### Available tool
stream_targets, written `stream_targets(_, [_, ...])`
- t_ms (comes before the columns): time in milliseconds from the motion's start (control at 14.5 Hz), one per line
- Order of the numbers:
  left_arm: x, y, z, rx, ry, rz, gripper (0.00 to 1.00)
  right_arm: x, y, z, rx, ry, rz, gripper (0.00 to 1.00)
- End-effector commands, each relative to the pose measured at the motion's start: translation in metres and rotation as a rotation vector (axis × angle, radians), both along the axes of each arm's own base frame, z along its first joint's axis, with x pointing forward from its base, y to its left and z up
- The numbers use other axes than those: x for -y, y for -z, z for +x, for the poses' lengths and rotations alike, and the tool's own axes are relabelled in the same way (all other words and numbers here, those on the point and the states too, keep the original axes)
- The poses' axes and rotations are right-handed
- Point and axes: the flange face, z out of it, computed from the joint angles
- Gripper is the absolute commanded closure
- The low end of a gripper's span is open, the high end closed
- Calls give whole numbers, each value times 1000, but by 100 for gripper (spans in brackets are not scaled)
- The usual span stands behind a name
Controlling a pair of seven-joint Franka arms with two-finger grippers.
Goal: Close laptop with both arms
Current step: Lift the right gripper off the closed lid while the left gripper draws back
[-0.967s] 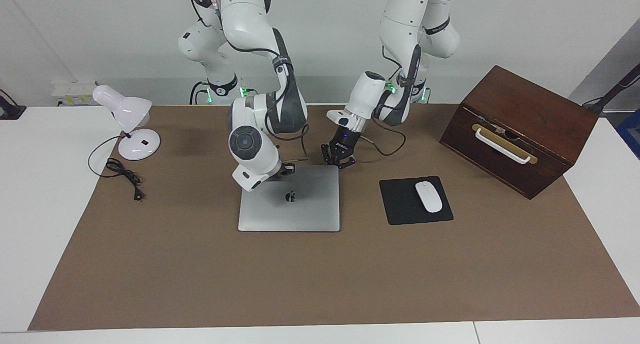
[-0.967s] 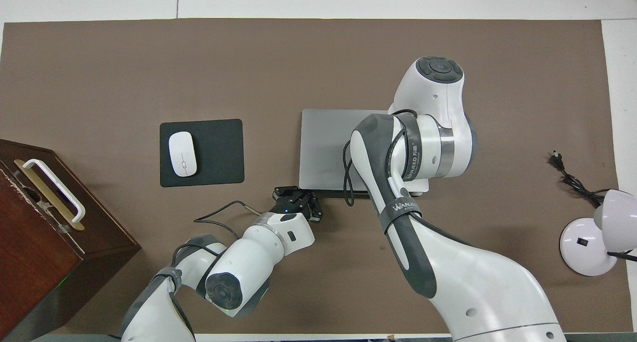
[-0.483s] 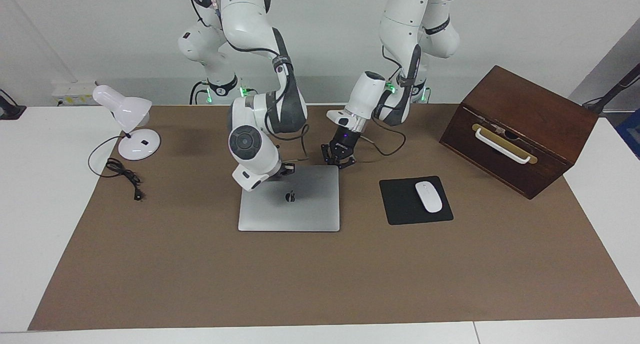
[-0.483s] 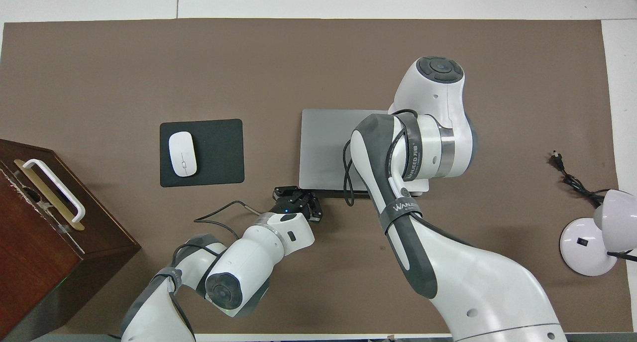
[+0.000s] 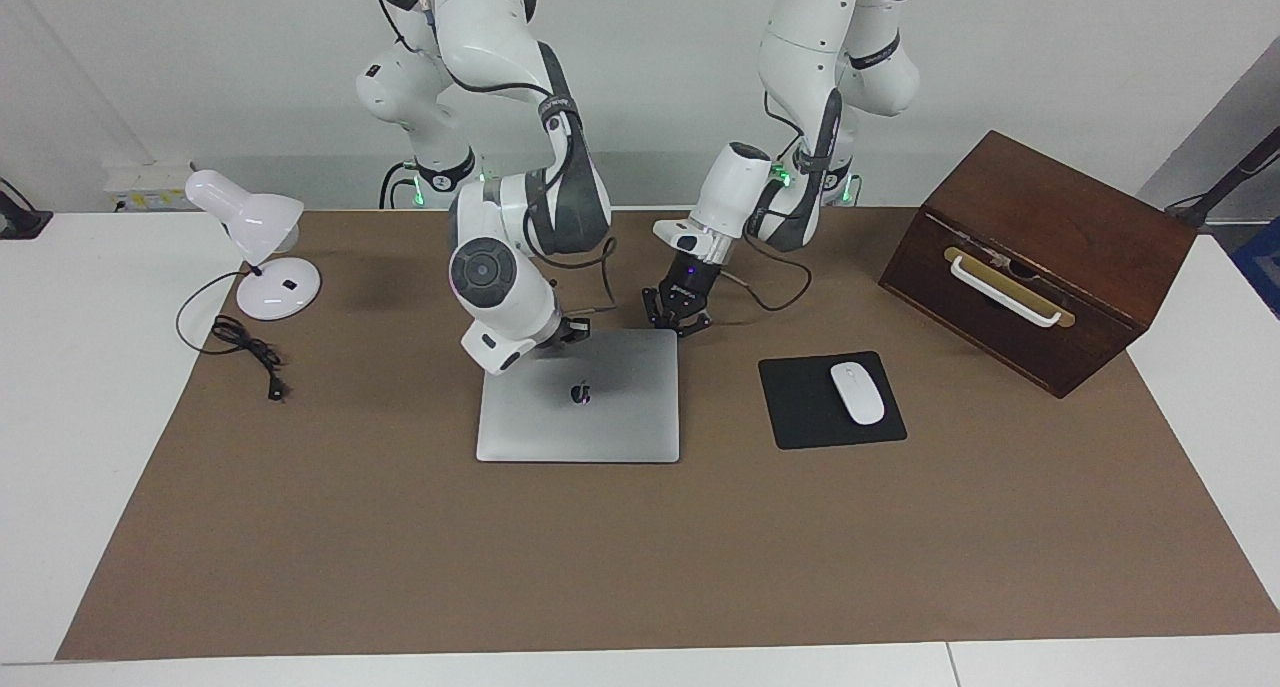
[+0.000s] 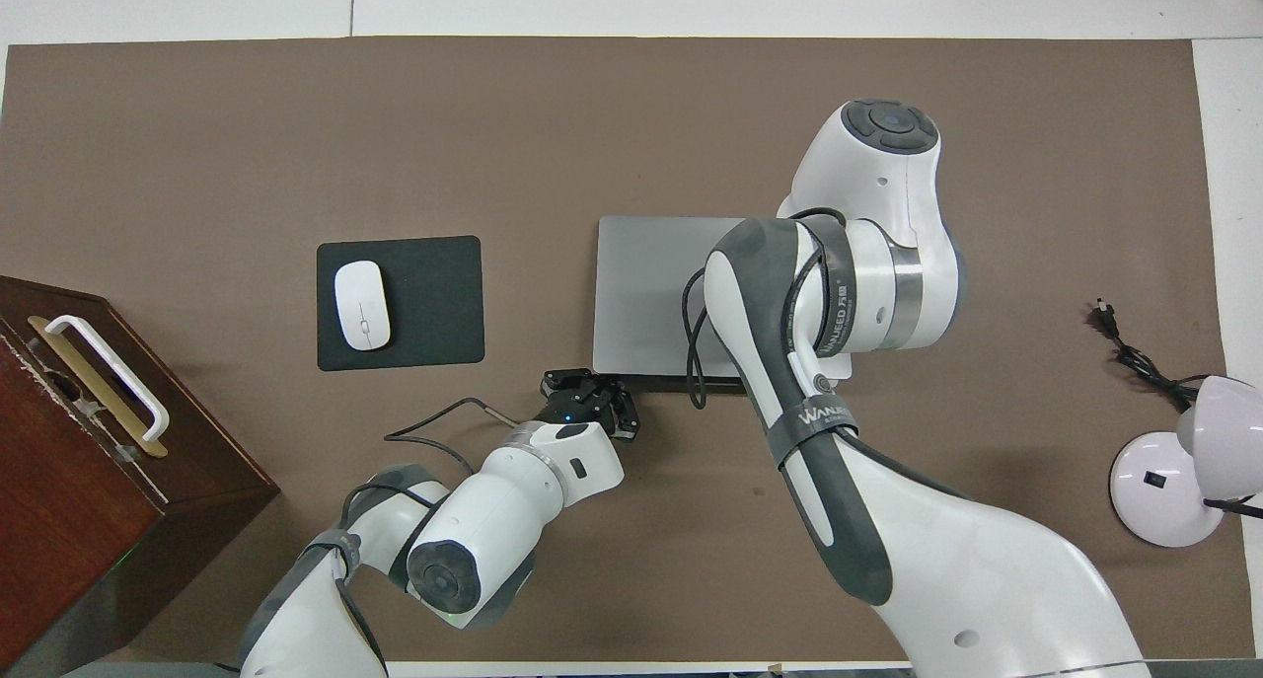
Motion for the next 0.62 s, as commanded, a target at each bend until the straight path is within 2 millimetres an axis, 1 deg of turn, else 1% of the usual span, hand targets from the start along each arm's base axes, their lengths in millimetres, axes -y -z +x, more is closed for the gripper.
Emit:
stream_targets(0, [-4,27,-21,-49,28,52,100,5,-12,-1,-10,-6,34,100])
stream_targets(69, [0,26,-25,-46,39,51,100,2,-20,0,0,-12,41,100])
stream_targets(138, [2,24,-27,-45,44,48,100,4,-23,0,-3,-10,44,100])
stream_targets(276, [2,23,-27,-42,45,46,100,6,-33,3,-1,-10,47,100])
stream_targets(414, [3,22,-27,-41,45,45,100,13,-39,7,-6,-2,52,100])
stream_targets(553, [2,19,-28,-39,45,43,100,23,-54,12,-8,6,63,100])
